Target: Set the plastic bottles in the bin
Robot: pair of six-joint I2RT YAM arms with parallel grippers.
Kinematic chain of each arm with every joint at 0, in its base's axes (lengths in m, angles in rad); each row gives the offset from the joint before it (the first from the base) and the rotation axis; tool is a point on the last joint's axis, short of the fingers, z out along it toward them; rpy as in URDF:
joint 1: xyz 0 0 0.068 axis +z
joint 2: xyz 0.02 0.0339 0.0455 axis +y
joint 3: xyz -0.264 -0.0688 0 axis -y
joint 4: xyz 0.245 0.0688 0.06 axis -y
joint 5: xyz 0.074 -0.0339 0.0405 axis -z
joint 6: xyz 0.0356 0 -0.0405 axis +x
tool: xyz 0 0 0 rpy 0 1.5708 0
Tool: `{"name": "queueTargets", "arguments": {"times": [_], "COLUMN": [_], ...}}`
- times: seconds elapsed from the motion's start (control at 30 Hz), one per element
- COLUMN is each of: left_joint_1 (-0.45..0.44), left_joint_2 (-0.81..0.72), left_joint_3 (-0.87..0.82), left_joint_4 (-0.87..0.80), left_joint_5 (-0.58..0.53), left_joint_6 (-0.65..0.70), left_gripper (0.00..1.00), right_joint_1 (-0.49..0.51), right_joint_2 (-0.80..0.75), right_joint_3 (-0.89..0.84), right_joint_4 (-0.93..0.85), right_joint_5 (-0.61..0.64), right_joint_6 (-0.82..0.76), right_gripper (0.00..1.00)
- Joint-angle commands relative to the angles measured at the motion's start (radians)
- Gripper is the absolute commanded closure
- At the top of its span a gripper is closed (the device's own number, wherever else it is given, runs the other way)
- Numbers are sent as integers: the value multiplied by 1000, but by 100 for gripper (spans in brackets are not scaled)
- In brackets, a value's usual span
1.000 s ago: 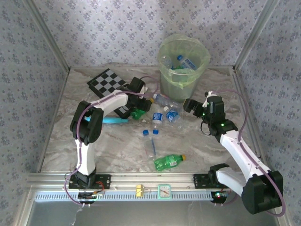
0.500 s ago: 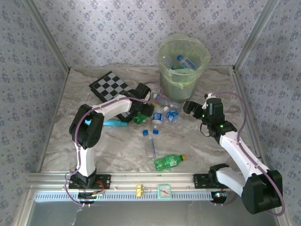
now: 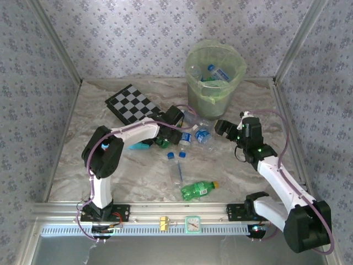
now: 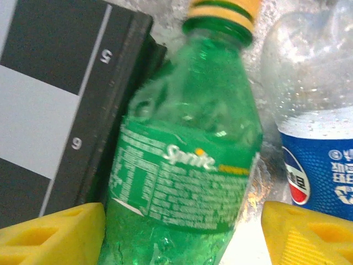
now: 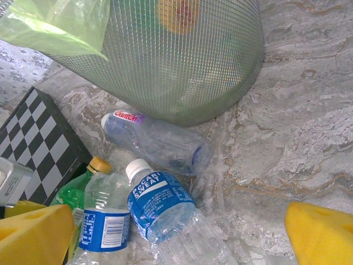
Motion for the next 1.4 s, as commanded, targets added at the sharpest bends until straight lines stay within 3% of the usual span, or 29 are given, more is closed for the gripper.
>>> {"name": "queueTargets", "arguments": {"times": [0.0, 0.53, 0.7, 1.07, 1.27, 1.37], "left_joint_1": [-6, 15, 21, 20, 31, 38], "left_joint_2": [-34, 56, 36, -244, -413, -458], "left_joint_3": [-20, -2, -7, -27, 24, 70], "left_joint_4": [-27, 18, 23, 55, 145, 225], "left_joint_5": [7, 14, 5, -33, -53, -12], "left_joint_6": [-30, -27, -28, -31, 24, 66], "left_gripper": [26, 30, 41, 45, 45, 45], "right_joint_1": [1, 2, 0, 9, 20, 29], "right_joint_2": [-11, -20, -22, -7, 7, 9], "right_joint_3": [-11, -26, -31, -48, -58, -58], "right_joint_4": [23, 22, 27, 86, 123, 122], "right_joint_5": [-7, -17, -11, -25, -63, -56], "right_joint_6": [19, 28, 33, 37, 30, 19], "right_gripper": [0, 0, 0, 0, 0, 0]}}
